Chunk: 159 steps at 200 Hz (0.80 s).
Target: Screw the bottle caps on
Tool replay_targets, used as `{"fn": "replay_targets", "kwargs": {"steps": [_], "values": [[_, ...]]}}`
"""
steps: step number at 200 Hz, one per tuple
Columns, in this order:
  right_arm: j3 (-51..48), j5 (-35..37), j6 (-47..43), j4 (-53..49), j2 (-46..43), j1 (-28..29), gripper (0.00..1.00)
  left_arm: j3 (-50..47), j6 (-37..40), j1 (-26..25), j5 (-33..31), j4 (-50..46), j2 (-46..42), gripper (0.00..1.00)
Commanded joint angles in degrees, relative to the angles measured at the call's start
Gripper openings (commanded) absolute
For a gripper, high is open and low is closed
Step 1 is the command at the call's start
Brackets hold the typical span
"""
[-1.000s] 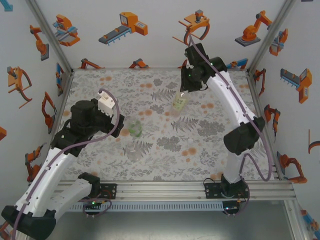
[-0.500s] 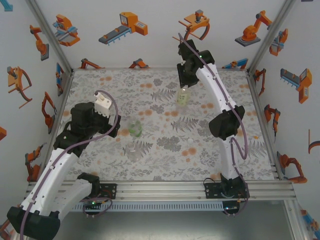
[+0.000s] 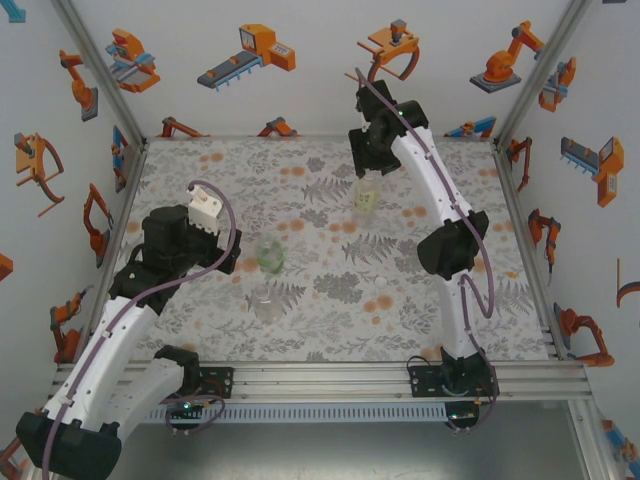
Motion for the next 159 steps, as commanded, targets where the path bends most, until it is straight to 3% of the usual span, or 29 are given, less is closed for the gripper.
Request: {"fn": "replay_targets", "kwargs": {"steps": [1,39,83,119,159], "values": [[1.8,2.0,-0.9,-1.3,-5.0,-0.2,0.54,-0.4,-1.9,0.3,1.7,2.1,-0.4,0.96],[-4.1,2.5,-0.9,0.2,-12.4,1.0,0.54,-0.7,-2.3,0.4,1.0,2.6,-0.8,0.96],[-21.7,1.2,-1.3,8.9,-25.4,5.5,0.55,-1.1,-3.2,0.5,1.0,3.1,-1.6,0.96],[-42.2,-4.9,0.2,23.7,-38.3,10.8,0.54,-1.0,-3.3,0.6,0.9,3.0,-1.7,0.96],[-67.4,-13.8,0.8,48.0,-50.5,19.0,0.54,-1.1,-3.5,0.7,1.3,3.3,-2.5,0.95]]}}
